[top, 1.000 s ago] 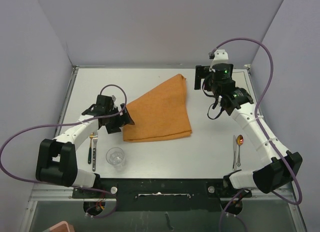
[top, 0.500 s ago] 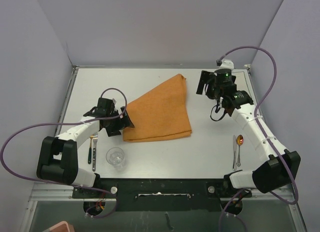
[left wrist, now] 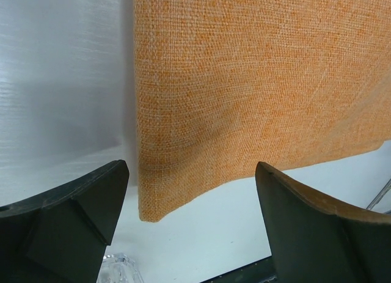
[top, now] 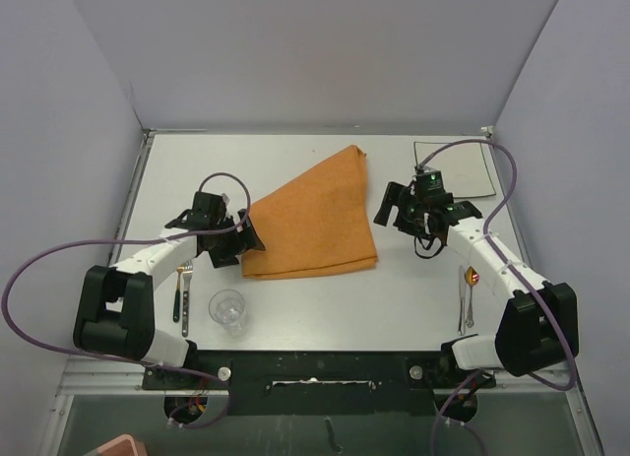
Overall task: Set the dinner table for one person
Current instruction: Flatten out the napkin at the center of the board.
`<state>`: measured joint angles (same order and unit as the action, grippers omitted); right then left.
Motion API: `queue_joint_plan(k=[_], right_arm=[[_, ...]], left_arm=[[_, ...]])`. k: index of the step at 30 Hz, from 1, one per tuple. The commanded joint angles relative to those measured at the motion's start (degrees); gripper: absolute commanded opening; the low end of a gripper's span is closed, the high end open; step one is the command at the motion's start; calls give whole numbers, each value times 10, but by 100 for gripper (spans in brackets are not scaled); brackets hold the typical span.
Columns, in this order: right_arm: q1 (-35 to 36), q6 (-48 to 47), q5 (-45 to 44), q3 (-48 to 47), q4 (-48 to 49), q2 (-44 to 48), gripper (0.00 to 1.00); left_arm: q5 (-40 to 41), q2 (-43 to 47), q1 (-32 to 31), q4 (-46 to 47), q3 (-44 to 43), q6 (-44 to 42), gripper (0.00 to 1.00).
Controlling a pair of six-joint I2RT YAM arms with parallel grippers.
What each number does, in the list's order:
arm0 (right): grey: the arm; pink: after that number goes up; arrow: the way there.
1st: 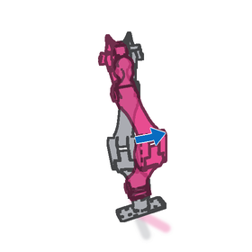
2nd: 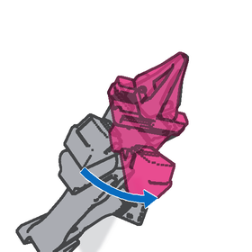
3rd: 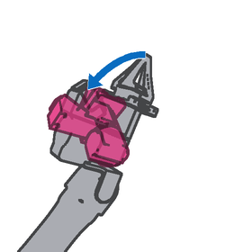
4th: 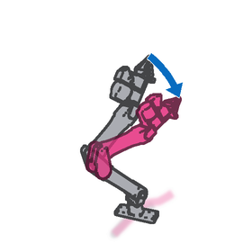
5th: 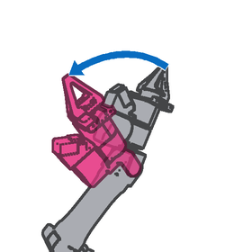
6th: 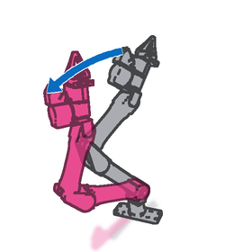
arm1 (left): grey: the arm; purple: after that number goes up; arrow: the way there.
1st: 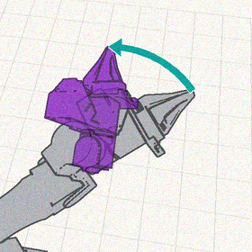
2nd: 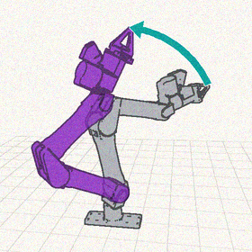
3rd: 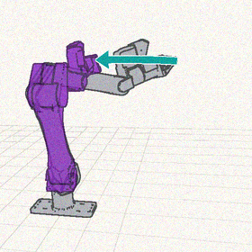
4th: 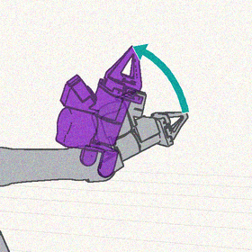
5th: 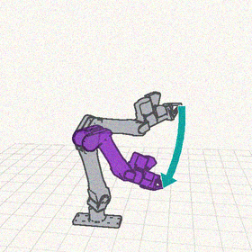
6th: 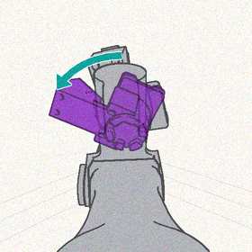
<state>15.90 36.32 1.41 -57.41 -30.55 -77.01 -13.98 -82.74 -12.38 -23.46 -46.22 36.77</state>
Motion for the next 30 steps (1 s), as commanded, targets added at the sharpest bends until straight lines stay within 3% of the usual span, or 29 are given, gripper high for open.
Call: queue_joint_plan(k=[1,18,25,28,30], right_arm=[[6,1,28,0,4,-26,98],[39,10,48,23,31,-105,98],[68,19,47,9,44,-158,98],[75,21,48,1,48,-175,98],[79,23,48,-4,47,-185,99]], left_arm=[[-11,-19,-1,30,-12,-1,85],[-11,-43,-6,35,-30,-3,84],[-12,-50,-6,40,-29,-6,78],[-12,-51,-6,41,-29,-7,70],[-16,-52,-6,42,-30,-10,55]])
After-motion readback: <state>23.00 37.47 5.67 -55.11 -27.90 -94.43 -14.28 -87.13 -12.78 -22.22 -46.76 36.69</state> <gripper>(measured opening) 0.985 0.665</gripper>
